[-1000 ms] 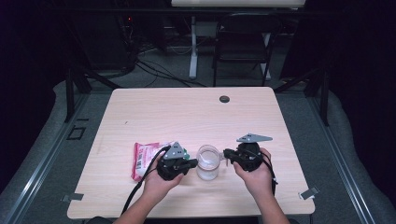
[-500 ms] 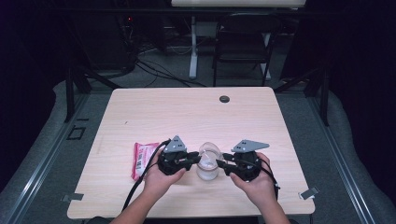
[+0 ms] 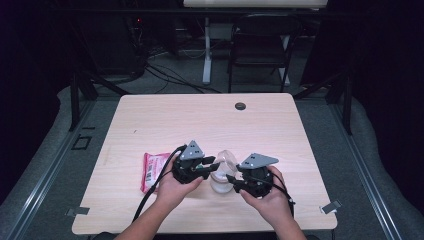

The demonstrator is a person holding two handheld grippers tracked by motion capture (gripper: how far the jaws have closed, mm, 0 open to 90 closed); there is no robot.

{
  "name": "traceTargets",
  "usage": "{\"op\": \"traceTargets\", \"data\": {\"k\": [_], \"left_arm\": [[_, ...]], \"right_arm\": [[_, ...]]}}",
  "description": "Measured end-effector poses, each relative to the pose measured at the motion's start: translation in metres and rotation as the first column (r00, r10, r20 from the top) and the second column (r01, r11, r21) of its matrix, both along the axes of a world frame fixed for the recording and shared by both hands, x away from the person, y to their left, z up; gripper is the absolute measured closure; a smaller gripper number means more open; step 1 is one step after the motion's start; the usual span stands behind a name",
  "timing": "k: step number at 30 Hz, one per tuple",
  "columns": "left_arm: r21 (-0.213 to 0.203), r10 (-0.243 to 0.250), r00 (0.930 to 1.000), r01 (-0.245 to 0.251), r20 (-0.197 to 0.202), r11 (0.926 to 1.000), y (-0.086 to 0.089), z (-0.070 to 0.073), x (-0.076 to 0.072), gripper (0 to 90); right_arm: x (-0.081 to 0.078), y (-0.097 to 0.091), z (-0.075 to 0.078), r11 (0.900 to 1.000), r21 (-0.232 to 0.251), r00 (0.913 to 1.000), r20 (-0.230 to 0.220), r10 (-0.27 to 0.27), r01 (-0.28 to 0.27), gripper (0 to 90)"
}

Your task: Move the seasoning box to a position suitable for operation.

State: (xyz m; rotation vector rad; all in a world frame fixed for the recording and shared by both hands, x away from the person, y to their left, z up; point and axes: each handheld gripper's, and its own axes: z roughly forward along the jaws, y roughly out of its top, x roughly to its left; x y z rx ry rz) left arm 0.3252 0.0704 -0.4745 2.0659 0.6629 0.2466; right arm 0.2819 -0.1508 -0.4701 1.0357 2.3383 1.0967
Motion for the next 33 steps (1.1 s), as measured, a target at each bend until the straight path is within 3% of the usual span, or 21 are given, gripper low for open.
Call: {"op": "traceTargets", "data": {"k": [10,27,33], "left_arm": [[0.007,0.006,1.0000,-0.006,0.000,1.0000,-0.002,-0.001,0.002,68.1],[0.107,0.065,0.9977,-0.063,-0.020,0.9922,-0.006,-0.024,0.011,67.2],[0.111,0.067,0.9973,-0.063,-0.029,0.9918,-0.007,-0.029,0.012,71.3]], "right_arm": [[0.000,0.001,-0.001,0.9999,-0.007,0.9998,0.017,-0.009,0.009,54.0],[0.000,-0.005,0.002,0.9995,0.028,0.9999,0.003,-0.013,0.012,57.1],[0.000,-0.007,0.003,0.9992,0.038,0.9999,0.003,-0.012,0.012,57.6]]}}
